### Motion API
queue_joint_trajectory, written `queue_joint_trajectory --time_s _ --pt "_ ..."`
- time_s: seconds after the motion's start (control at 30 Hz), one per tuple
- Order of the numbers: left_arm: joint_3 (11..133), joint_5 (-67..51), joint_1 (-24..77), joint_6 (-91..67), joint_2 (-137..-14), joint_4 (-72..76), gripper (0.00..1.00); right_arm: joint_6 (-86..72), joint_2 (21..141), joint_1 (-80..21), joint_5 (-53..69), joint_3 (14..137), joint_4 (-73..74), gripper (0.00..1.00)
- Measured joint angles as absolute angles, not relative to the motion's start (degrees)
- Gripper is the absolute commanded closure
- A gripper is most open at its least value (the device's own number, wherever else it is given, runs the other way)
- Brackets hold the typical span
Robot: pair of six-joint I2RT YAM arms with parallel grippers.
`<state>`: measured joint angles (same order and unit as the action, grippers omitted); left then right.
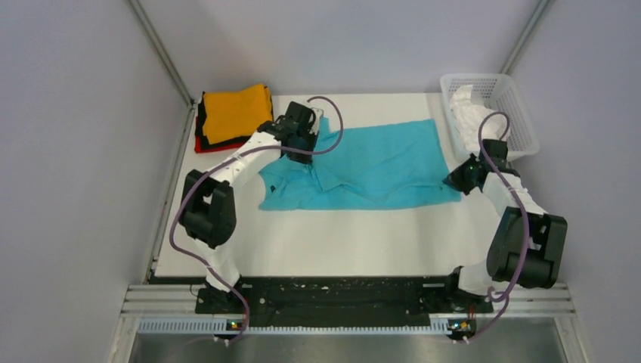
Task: Fold and stack the t-shirts
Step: Fold the flattened tshirt in 1/3 of the way
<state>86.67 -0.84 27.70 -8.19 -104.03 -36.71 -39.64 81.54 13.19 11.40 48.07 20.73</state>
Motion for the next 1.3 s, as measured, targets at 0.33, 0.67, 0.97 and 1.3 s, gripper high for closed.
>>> queue_joint_trajectory --time_s 0.33,0.67,0.97,1.3 --pt "97.7 -2.1 25.6 -4.7 -113.4 -42.3 0.6 -39.6 86.4 12.5 9.6 51.5 20.0 0.91" --pt "118.1 -2.4 22.8 -7.8 -126.9 -47.9 0.01 -39.0 90.6 12.4 4.3 57.2 19.0 0.05" --pt "80.5 -13.8 21.8 -14.6 -101.8 -36.9 0.01 -34.0 79.1 6.0 3.9 51.5 19.8 0.01" --pt "65.5 -26.2 22.3 -29.3 -99.2 -16.6 0.01 -31.9 82.4 -11.4 9.1 46.1 14.5 0.01"
